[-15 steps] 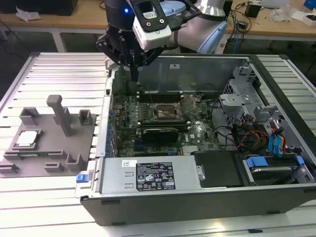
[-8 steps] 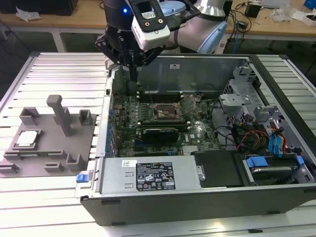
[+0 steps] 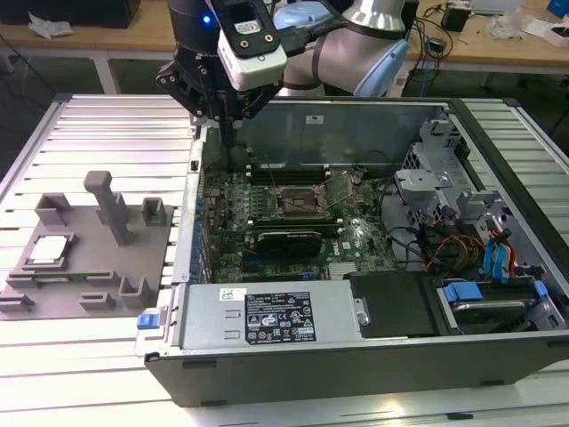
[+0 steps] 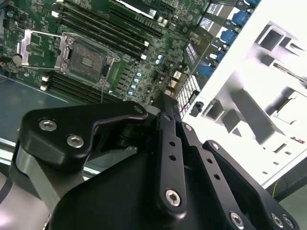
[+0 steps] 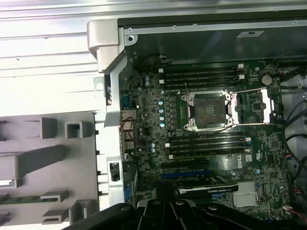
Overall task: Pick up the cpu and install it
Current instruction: 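Reach for the cpu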
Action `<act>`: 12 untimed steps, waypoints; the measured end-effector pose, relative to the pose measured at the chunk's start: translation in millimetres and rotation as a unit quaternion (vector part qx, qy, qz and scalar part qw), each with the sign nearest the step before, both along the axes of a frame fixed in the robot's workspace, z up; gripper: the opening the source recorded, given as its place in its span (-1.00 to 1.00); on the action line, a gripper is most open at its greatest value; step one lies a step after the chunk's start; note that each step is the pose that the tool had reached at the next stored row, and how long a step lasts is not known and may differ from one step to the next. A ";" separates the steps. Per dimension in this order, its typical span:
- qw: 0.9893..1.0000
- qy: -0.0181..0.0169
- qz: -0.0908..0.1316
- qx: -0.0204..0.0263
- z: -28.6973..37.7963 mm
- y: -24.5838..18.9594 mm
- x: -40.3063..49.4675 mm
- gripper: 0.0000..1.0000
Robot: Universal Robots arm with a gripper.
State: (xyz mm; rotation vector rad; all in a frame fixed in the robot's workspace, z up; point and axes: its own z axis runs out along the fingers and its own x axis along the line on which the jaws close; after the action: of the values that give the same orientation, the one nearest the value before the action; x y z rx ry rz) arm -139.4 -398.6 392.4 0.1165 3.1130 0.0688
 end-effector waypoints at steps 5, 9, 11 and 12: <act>1.000 0.000 0.000 0.000 0.0 0.1 -6.4 -0.79; 1.000 0.000 0.000 0.000 0.0 0.1 -10.2 -0.79; 1.000 0.000 0.000 0.000 0.0 0.1 -12.3 -0.79; 1.000 0.000 0.000 0.000 0.0 0.1 -13.1 -0.79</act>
State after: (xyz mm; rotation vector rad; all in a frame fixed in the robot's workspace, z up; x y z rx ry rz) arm -152.5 -398.5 392.4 0.1165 3.1129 0.0687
